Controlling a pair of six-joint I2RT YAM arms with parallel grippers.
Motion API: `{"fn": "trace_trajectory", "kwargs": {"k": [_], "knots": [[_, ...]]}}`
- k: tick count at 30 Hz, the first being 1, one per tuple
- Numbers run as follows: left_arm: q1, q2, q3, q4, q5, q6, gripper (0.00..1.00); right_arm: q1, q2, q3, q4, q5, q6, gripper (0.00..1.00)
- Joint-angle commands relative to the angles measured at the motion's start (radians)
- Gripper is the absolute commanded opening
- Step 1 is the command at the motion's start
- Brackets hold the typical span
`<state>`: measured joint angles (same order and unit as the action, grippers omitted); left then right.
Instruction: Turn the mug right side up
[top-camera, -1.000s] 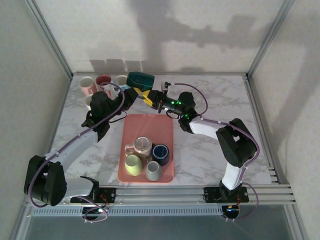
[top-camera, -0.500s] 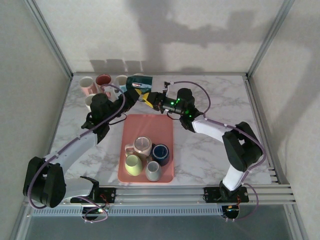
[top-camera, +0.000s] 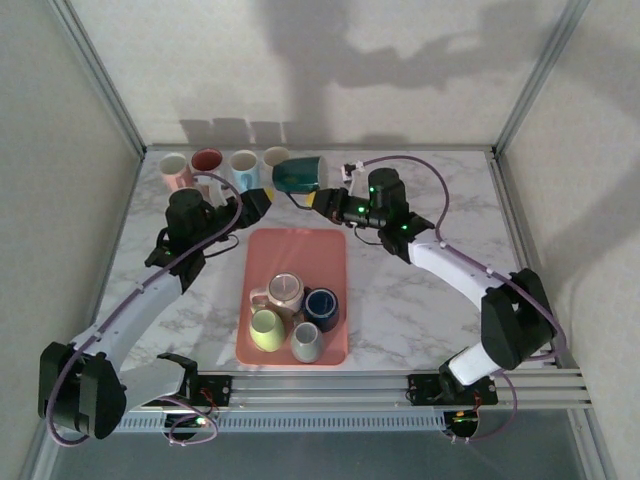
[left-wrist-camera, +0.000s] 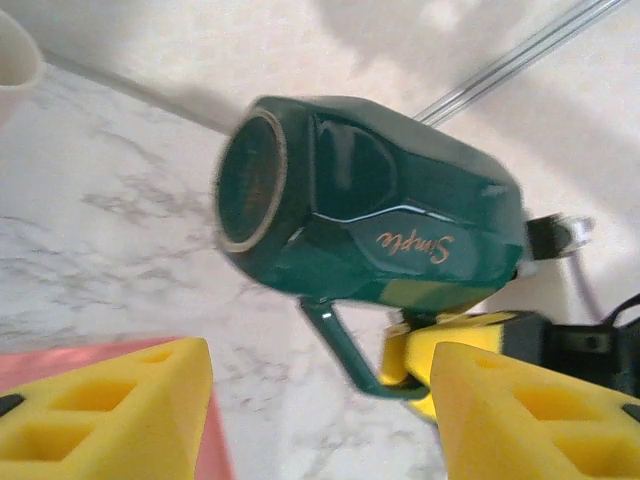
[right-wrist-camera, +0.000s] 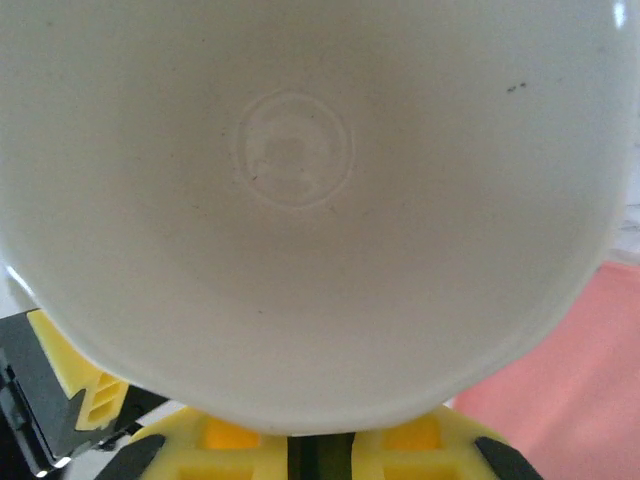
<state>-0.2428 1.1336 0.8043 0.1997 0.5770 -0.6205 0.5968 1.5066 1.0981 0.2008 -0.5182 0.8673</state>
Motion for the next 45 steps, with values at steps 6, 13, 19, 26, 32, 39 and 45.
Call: {"fn": "trace_trajectory", "kwargs": {"k": [6, 13, 19, 26, 32, 39, 45], "knots": [[0.040, -0.026, 0.087, -0.260, -0.069, 0.314, 0.59, -0.010, -0.072, 0.196, -0.367, 0.164, -0.377, 0.00], [0.043, 0.017, 0.140, -0.368, -0.188, 0.407, 0.58, -0.011, 0.007, 0.341, -0.576, 0.255, -0.544, 0.00], [0.045, 0.044, 0.154, -0.409, -0.267, 0.441, 0.59, -0.010, 0.130, 0.511, -0.730, 0.326, -0.619, 0.00], [0.043, 0.062, 0.130, -0.381, -0.302, 0.481, 0.58, -0.010, 0.368, 0.802, -0.974, 0.426, -0.621, 0.00], [0.048, 0.083, 0.103, -0.332, -0.296, 0.524, 0.58, -0.010, 0.546, 1.009, -1.080, 0.505, -0.596, 0.00], [0.049, 0.122, 0.088, -0.292, -0.276, 0.551, 0.57, -0.010, 0.746, 1.251, -1.158, 0.628, -0.586, 0.00], [0.049, 0.130, 0.063, -0.254, -0.264, 0.592, 0.55, -0.010, 0.884, 1.410, -1.167, 0.694, -0.596, 0.00]]}}
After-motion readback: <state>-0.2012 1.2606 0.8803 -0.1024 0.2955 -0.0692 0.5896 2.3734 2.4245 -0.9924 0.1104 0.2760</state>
